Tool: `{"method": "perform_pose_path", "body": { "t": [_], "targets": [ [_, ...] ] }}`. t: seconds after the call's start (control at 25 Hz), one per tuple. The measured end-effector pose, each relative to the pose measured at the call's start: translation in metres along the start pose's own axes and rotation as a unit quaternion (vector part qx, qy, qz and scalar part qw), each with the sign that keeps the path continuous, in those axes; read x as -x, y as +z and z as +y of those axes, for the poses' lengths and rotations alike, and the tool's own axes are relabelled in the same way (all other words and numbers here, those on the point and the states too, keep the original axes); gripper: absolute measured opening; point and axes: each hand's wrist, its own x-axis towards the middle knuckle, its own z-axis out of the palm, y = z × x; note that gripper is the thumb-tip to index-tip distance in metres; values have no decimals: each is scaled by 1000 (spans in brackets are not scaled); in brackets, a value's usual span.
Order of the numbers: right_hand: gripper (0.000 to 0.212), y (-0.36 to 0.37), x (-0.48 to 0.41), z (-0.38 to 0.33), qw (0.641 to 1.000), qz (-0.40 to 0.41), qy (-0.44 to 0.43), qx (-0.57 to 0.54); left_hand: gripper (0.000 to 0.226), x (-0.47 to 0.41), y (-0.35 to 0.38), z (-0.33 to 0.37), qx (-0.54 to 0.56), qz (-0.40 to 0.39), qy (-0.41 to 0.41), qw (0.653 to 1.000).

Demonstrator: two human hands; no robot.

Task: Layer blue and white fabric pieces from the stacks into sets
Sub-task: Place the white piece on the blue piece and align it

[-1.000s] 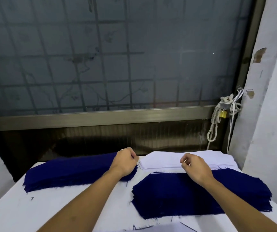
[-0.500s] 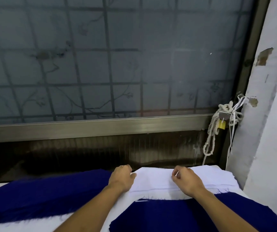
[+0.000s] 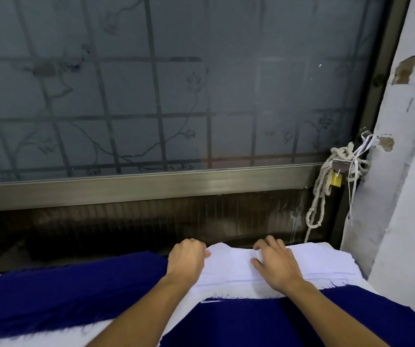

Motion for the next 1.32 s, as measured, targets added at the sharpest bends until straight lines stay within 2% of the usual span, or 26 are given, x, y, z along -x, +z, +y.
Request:
{"method": "perform_pose_path", "body": {
  "t": [0.08, 0.12, 0.24, 0.32, 0.4, 0.52, 0.72, 1.04, 1.32],
  "targets": [
    [45, -2, -2, -12, 999, 17, -28, -5, 31, 2, -4, 2, -70, 50, 51, 995],
    [49, -4, -3, -19, 999, 21, -43, -20, 31, 3, -7, 4, -67, 70, 69, 993],
    [46, -13, -8, -43, 991, 23, -54, -120, 21, 9, -25, 9, 64, 97, 76, 990],
    [27, -22, -8, -52, 984, 25, -53, -168, 14, 16, -42, 7, 143, 98, 52, 983],
    [9, -35, -3, -55, 977, 23, -45, -205, 17, 26, -57, -2, 189, 107, 20, 976],
    [21, -57, 9, -51, 971, 12, -48, -236, 24, 42, -76, -23, 233, 119, -17, 965],
    [12, -92, 36, -56, 955, -31, -39, -294, 26, 76, -109, -58, 285, 142, -73, 945],
    [21, -123, 89, -70, 949, -121, -63, -286, 30, 138, -151, -117, 309, 181, -141, 923],
    [27, -130, 138, -73, 927, -98, -4, -361, 40, 199, -147, -171, 329, 199, -203, 901]
  ]
}}
